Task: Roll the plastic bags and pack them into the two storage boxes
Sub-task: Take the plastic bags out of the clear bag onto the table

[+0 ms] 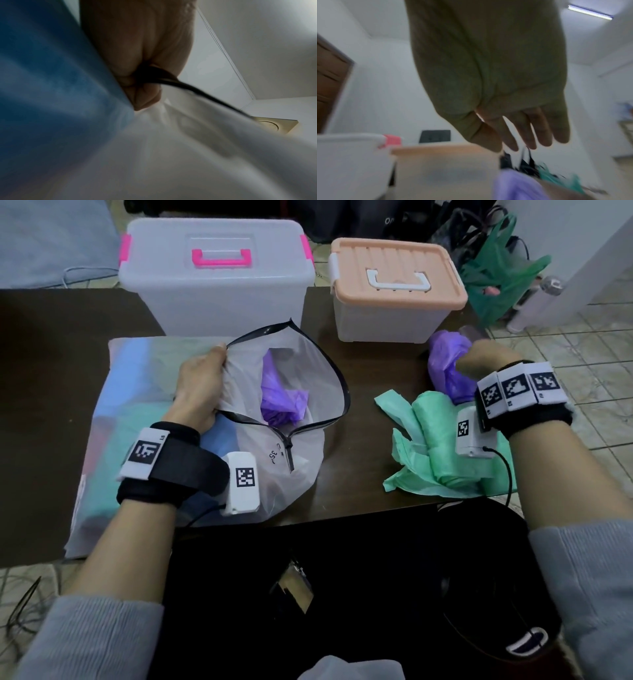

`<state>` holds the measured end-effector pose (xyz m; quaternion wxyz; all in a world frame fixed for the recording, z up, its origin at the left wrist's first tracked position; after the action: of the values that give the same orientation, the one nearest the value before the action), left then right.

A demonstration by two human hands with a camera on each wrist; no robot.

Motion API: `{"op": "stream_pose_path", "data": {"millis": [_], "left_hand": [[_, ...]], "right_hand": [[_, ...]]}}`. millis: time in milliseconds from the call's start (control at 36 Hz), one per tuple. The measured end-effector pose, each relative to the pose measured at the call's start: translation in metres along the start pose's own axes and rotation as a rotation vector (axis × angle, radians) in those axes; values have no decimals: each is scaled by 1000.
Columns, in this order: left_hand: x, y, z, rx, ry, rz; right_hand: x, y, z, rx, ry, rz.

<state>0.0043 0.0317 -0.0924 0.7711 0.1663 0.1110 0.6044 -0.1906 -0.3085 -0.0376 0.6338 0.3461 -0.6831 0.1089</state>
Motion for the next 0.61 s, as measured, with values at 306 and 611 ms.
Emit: {"op": "stream_pose_path", "data": {"millis": [306,611], "left_hand": [[5,0,-1,27,-36,23],[4,0,-1,36,-3,11]], "right_hand": [[-73,59,-166,238,-899,-401],[-136,60,-209,85,-880,-577]]}}
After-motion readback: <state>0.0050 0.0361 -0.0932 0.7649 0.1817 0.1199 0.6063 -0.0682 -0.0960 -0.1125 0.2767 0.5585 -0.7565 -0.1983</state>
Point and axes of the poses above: each hand's wrist, its own y-axis away from the middle knuckle, its own x-axis out of the back of the hand, z = x × y, the point moved 7 cm from there along -y, towards the middle knuckle, and after that the axes turned 6 degrees about x, right-handed, at the moved point
